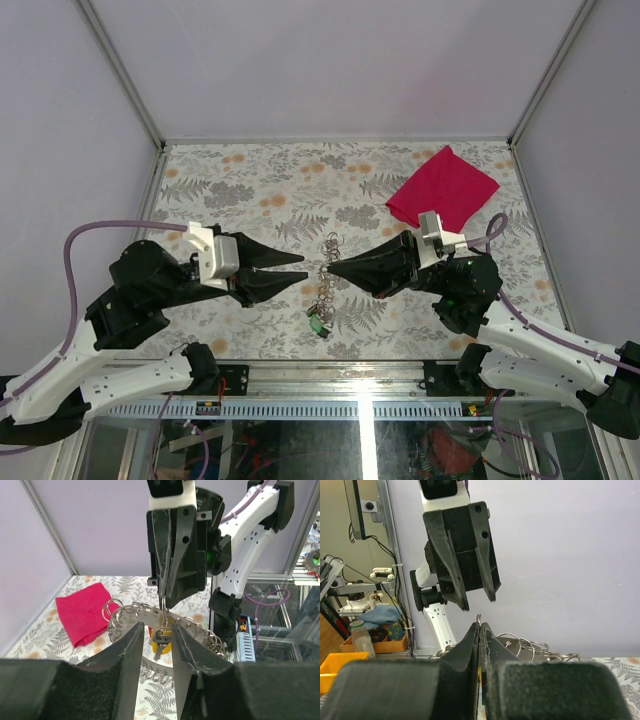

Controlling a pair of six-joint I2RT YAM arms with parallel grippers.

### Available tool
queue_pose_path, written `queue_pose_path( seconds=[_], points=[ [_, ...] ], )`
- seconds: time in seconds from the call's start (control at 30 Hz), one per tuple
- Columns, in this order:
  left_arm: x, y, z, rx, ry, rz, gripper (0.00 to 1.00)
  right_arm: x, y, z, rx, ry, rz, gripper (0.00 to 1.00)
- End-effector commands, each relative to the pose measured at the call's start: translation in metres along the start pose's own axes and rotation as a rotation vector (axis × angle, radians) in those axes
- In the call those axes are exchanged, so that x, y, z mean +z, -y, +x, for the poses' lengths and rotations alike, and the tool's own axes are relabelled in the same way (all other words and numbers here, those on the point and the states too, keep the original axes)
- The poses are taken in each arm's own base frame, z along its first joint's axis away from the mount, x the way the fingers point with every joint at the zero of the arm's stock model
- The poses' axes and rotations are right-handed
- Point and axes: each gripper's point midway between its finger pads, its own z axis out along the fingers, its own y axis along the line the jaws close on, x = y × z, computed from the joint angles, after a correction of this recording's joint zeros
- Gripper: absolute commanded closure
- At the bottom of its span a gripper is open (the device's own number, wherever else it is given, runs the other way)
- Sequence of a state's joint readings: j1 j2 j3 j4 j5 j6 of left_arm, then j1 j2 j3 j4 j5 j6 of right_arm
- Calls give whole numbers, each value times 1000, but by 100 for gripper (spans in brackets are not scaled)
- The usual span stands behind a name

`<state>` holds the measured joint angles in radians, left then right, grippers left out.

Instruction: Put the keys on the keyring

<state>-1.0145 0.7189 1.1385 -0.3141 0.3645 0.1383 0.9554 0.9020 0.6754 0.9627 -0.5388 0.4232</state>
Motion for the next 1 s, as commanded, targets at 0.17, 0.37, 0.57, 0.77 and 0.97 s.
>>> queue_pose_path(
  seconds=[0.17,0.37,0.57,0.77,0.97],
  points=[
    [16,4,-12,-38,101,38,69,7,-12,-45,-80,128,-37,100],
    [17,2,-5,-50,97,25,71,6,-13,-46,-82,132,-41,100],
    [21,7,-3,-56,95,56,78,7,-13,-45,-81,128,-41,100],
    [22,9,-7,-53,109,74,78,7,-12,-44,-79,124,-40,100],
    [24,10,-5,-57,104,83,88,8,-12,-42,-76,117,-43,100]
  ],
)
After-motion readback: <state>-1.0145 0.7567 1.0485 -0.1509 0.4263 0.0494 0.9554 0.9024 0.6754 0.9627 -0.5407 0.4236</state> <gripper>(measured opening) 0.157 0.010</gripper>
